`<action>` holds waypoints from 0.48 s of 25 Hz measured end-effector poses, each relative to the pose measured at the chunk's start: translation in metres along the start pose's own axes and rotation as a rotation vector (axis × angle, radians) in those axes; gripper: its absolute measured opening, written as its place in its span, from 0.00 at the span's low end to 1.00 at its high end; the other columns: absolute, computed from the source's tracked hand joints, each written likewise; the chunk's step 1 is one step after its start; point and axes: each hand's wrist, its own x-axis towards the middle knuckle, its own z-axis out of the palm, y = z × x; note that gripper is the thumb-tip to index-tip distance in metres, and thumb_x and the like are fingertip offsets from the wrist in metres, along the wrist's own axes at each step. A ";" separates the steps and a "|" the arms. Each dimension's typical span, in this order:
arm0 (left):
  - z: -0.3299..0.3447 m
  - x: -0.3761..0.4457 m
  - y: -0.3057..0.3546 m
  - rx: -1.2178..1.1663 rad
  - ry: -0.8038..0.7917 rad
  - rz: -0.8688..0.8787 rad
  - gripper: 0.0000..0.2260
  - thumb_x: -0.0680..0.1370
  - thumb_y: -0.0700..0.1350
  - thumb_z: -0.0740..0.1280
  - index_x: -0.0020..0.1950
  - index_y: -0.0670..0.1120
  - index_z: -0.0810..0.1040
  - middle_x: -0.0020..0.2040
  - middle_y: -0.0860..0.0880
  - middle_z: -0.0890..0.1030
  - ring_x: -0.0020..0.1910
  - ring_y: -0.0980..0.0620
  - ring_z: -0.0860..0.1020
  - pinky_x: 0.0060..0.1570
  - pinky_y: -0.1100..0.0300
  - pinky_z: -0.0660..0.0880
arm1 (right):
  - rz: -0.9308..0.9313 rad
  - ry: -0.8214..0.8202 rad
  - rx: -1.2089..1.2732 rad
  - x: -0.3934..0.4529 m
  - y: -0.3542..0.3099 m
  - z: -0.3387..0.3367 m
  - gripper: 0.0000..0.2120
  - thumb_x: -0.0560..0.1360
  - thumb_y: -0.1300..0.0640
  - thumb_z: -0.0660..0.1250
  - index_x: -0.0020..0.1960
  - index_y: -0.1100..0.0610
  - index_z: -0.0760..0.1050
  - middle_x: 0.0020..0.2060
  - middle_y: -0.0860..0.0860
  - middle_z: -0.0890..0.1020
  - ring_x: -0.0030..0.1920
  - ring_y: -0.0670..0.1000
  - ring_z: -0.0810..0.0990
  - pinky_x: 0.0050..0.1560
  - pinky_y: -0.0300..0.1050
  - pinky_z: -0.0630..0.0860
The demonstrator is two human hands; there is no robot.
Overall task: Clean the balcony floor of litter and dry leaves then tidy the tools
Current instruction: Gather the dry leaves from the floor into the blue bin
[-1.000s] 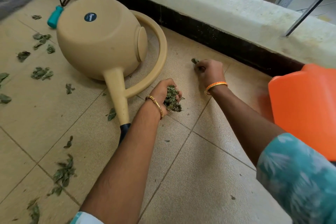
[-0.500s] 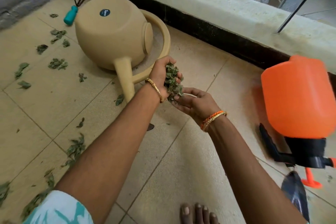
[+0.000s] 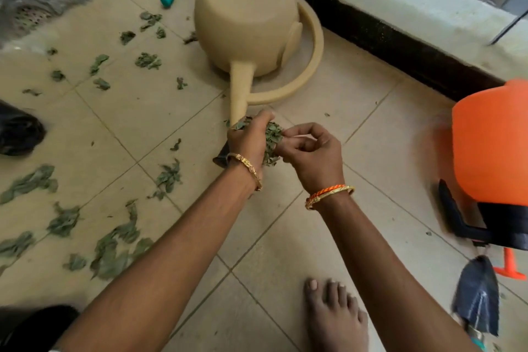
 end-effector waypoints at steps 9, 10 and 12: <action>-0.078 0.001 0.018 -0.110 0.307 -0.037 0.18 0.63 0.46 0.74 0.48 0.37 0.78 0.36 0.46 0.80 0.28 0.51 0.77 0.26 0.62 0.73 | -0.370 -0.208 -0.516 -0.007 0.011 0.077 0.09 0.71 0.66 0.66 0.46 0.58 0.82 0.42 0.49 0.78 0.45 0.49 0.78 0.47 0.44 0.77; -0.089 0.001 0.020 -0.120 0.349 -0.034 0.11 0.67 0.43 0.73 0.44 0.38 0.77 0.32 0.46 0.78 0.23 0.53 0.74 0.23 0.65 0.71 | -0.435 -0.200 -0.577 -0.002 0.015 0.081 0.10 0.71 0.65 0.65 0.48 0.56 0.82 0.43 0.50 0.78 0.47 0.50 0.76 0.48 0.45 0.76; -0.110 0.005 0.026 -0.166 0.426 -0.044 0.05 0.71 0.40 0.69 0.42 0.40 0.75 0.27 0.47 0.73 0.16 0.55 0.67 0.18 0.69 0.63 | -0.558 -0.247 -0.696 0.016 0.023 0.094 0.13 0.72 0.62 0.63 0.55 0.56 0.79 0.51 0.54 0.78 0.55 0.55 0.74 0.55 0.52 0.73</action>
